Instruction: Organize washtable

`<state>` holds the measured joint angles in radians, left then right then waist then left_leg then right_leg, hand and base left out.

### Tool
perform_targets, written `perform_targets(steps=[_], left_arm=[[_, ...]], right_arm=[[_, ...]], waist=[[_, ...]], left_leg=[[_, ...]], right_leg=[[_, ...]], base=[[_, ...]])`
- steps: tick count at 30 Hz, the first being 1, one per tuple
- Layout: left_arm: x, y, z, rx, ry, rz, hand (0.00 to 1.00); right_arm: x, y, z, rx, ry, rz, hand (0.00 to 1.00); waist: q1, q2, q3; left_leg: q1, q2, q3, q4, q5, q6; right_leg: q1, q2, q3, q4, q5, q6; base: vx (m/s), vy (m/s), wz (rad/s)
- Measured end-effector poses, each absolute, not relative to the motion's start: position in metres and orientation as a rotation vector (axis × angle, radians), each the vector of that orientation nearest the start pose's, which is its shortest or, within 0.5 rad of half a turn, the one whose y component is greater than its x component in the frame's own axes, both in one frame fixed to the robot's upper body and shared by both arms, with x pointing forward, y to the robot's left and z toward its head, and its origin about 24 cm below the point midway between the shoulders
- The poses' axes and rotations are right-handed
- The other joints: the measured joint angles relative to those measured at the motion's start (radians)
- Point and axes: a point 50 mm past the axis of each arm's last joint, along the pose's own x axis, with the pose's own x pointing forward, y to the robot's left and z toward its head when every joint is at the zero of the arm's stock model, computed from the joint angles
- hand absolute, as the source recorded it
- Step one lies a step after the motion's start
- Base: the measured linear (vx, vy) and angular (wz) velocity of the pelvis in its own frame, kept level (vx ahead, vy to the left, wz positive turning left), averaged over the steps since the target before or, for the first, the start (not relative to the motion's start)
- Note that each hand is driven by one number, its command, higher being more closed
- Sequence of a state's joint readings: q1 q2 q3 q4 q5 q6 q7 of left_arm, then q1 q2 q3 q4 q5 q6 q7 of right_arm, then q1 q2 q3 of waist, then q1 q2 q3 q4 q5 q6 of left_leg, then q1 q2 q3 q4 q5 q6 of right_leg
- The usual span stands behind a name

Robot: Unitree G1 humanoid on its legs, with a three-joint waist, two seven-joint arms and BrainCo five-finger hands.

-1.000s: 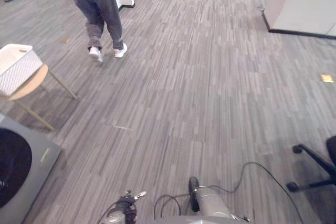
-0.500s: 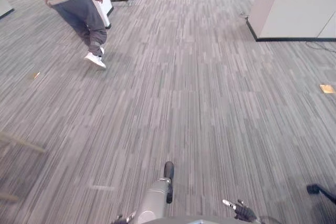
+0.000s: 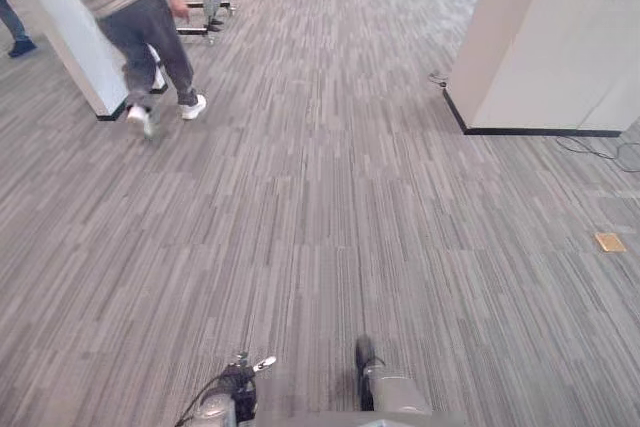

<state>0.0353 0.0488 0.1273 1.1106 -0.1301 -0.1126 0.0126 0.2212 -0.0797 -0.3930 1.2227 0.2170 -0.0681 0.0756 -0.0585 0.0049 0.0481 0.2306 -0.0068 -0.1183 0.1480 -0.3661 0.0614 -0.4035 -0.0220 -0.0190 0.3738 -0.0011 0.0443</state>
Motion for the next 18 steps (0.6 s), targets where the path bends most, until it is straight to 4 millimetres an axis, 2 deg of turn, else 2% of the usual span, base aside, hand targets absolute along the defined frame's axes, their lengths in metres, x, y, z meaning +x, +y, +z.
perform_targets(steps=[1, 2, 3, 4, 5, 6, 7, 8, 9, 10, 11, 12, 13, 14, 15, 16, 17, 18], left_arm=[[0.105, 0.183, -0.161, -0.146, 1.023, 0.253, 0.0], [0.105, 0.178, -0.161, -0.197, 1.02, 0.28, 0.0], [0.107, 0.181, -0.16, -0.21, 1.008, 0.306, 0.0], [0.105, 0.184, -0.161, -0.212, 1.011, 0.317, 0.0], [0.103, 0.188, -0.161, -0.204, 1.015, 0.324, 0.0], [0.103, 0.191, -0.16, -0.186, 1.013, 0.318, 0.0], [0.108, 0.198, -0.157, -0.145, 0.993, 0.288, 0.0], [0.11, 0.198, -0.156, -0.141, 0.986, 0.284, 0.0], [0.114, 0.199, -0.154, -0.129, 0.965, 0.267, 0.0], [0.117, 0.199, -0.153, -0.14, 0.948, 0.268, 0.0], [0.119, 0.198, -0.152, -0.142, 0.942, 0.262, 0.0], [0.12, 0.195, -0.152, -0.14, 0.935, 0.245, 0.0], [0.119, 0.187, -0.153, -0.137, 0.951, 0.211, 0.0], [0.122, 0.184, -0.153, -0.139, 0.943, 0.203, 0.0], [0.118, 0.188, -0.153, -0.138, 0.94, 0.221, 0.0], [0.118, 0.191, -0.152, -0.129, 0.939, 0.227, 0.0], [0.114, 0.193, -0.154, -0.12, 0.958, 0.234, 0.0], [0.111, 0.2, -0.155, -0.094, 0.978, 0.237, 0.0]], right_arm=[[-0.007, -0.219, -0.173, 0.396, 1.255, -0.611, 0.0], [-0.006, -0.224, -0.172, 0.444, 1.235, -0.678, 0.0], [-0.001, -0.227, -0.172, 0.459, 1.209, -0.695, 0.0], [0.005, -0.228, -0.171, 0.456, 1.196, -0.685, 0.0], [0.015, -0.226, -0.171, 0.451, 1.18, -0.66, 0.0], [0.028, -0.226, -0.171, 0.431, 1.157, -0.622, 0.0], [0.052, -0.222, -0.169, 0.375, 1.129, -0.531, 0.0], [0.057, -0.222, -0.168, 0.372, 1.116, -0.523, 0.0], [0.081, -0.222, -0.163, 0.347, 1.048, -0.477, 0.0], [0.103, -0.221, -0.157, 0.336, 0.982, -0.441, 0.0], [0.112, -0.22, -0.154, 0.331, 0.952, -0.423, 0.0], [0.127, -0.218, -0.149, 0.323, 0.899, -0.39, 0.0], [0.128, -0.22, -0.148, 0.3, 0.89, -0.377, 0.0], [0.126, -0.221, -0.148, 0.298, 0.895, -0.38, 0.0], [0.111, -0.214, -0.155, 0.315, 0.947, -0.385, 0.0], [0.104, -0.21, -0.158, 0.322, 0.969, -0.384, 0.0], [0.089, -0.203, -0.163, 0.338, 1.022, -0.389, 0.0], [0.077, -0.2, -0.167, 0.357, 1.058, -0.409, 0.0]], waist=[[-0.008, 0.007, -0.006], [-0.011, 0.023, -0.001], [0.0, 0.032, 0.01], [0.015, 0.037, 0.021], [0.032, 0.042, 0.037], [0.044, 0.033, 0.052], [0.075, 0.007, 0.065], [0.078, 0.003, 0.065], [0.098, -0.012, 0.072], [0.112, -0.012, 0.07], [0.119, -0.012, 0.068], [0.125, -0.001, 0.064], [0.117, 0.05, 0.045], [0.122, 0.06, 0.041], [0.131, 0.032, 0.037], [0.131, 0.024, 0.026], [0.119, -0.031, -0.001], [0.098, -0.05, -0.008]], left_leg=[[-0.024, 0.009, -0.01, 0.081, -0.009, -0.009], [-0.146, 0.024, -0.014, 0.364, 0.021, -0.061], [-0.247, 0.03, -0.026, 0.636, 0.167, -0.136], [-0.286, 0.04, -0.024, 0.752, 0.219, -0.144], [-0.322, 0.067, 0.005, 0.889, 0.221, -0.13], [-0.355, 0.076, 0.031, 0.979, 0.198, -0.092], [-0.441, 0.051, 0.063, 0.998, 0.156, -0.05], [-0.458, 0.044, 0.066, 0.987, 0.151, -0.049], [-0.531, 0.019, 0.078, 0.89, 0.128, -0.052], [-0.583, -0.002, 0.087, 0.704, 0.115, -0.066], [-0.606, -0.011, 0.093, 0.598, 0.123, -0.078], [-0.639, -0.007, 0.112, 0.337, 0.195, -0.098], [-0.667, 0.019, 0.087, 0.118, 0.264, -0.142], [-0.689, 0.025, 0.084, 0.102, 0.279, -0.157], [-0.688, 0.009, 0.122, 0.17, 0.365, -0.121], [-0.665, 0.001, 0.147, 0.168, 0.405, -0.092], [-0.63, -0.033, 0.173, 0.153, 0.426, -0.046], [-0.582, -0.066, 0.176, 0.153, 0.385, -0.013]], right_leg=[[0.007, 0.005, -0.009, 0.015, 0.0, -0.03], [0.034, 0.023, -0.029, 0.032, -0.047, -0.056], [0.106, 0.052, -0.035, 0.002, -0.066, -0.088], [0.155, 0.071, -0.027, -0.021, -0.075, -0.1], [0.24, 0.1, -0.016, -0.06, -0.088, -0.121], [0.322, 0.118, 0.005, -0.098, -0.105, -0.145], [0.442, 0.122, 0.07, -0.149, -0.126, -0.178], [0.455, 0.121, 0.08, -0.156, -0.129, -0.182], [0.499, 0.117, 0.126, -0.175, -0.141, -0.2], [0.53, 0.102, 0.157, -0.186, -0.167, -0.194], [0.545, 0.09, 0.172, -0.193, -0.192, -0.188], [0.586, 0.074, 0.192, -0.224, -0.25, -0.153], [0.623, 0.097, 0.202, -0.255, -0.28, -0.151], [0.647, 0.101, 0.208, -0.262, -0.304, -0.156], [0.693, 0.074, 0.231, -0.227, -0.353, -0.171], [0.689, 0.063, 0.244, -0.167, -0.363, -0.17], [0.623, 0.042, 0.259, 0.021, -0.358, -0.123], [0.549, 0.048, 0.274, 0.243, -0.274, 0.032]], base=[[0.88, -0.284, 0.53], [0.73, -0.26, 0.23], [0.56, -0.306, -0.1], [0.42, -0.25, -0.42], [0.27, -0.166, -0.47], [0.55, -0.201, -0.74], [0.5, -0.14, -0.6], [0.64, -0.129, -0.85], [0.5, -0.034, -0.86], [0.4, 0.003, -0.96], [0.05, 0.07, -0.95], [-0.25, 0.142, -0.57], [-0.16, 0.165, -0.46], [0.25, 0.203, -0.27], [0.47, 0.151, -0.28], [0.74, 0.156, -0.29], [0.7, 0.115, -0.07], [0.68, 0.125, 0.07]])
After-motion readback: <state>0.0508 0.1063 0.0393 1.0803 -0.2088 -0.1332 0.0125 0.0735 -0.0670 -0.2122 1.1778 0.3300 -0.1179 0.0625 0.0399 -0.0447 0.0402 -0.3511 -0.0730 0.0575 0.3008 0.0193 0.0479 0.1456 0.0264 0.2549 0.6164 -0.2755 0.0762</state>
